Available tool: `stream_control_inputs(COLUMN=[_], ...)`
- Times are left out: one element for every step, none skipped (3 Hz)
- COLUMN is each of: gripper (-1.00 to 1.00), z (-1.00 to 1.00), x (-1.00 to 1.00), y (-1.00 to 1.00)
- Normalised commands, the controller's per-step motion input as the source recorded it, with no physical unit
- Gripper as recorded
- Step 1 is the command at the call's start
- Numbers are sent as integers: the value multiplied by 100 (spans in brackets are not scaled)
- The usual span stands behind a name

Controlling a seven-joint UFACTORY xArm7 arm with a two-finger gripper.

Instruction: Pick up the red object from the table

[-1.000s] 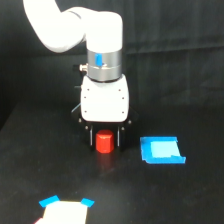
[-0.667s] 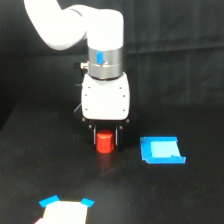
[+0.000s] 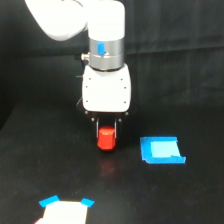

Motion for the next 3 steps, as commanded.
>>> stream_control_inputs(gripper=[-50,-65,-53], z=[100,100,100], x=[-34,2,11], y=[-100,-77,-64])
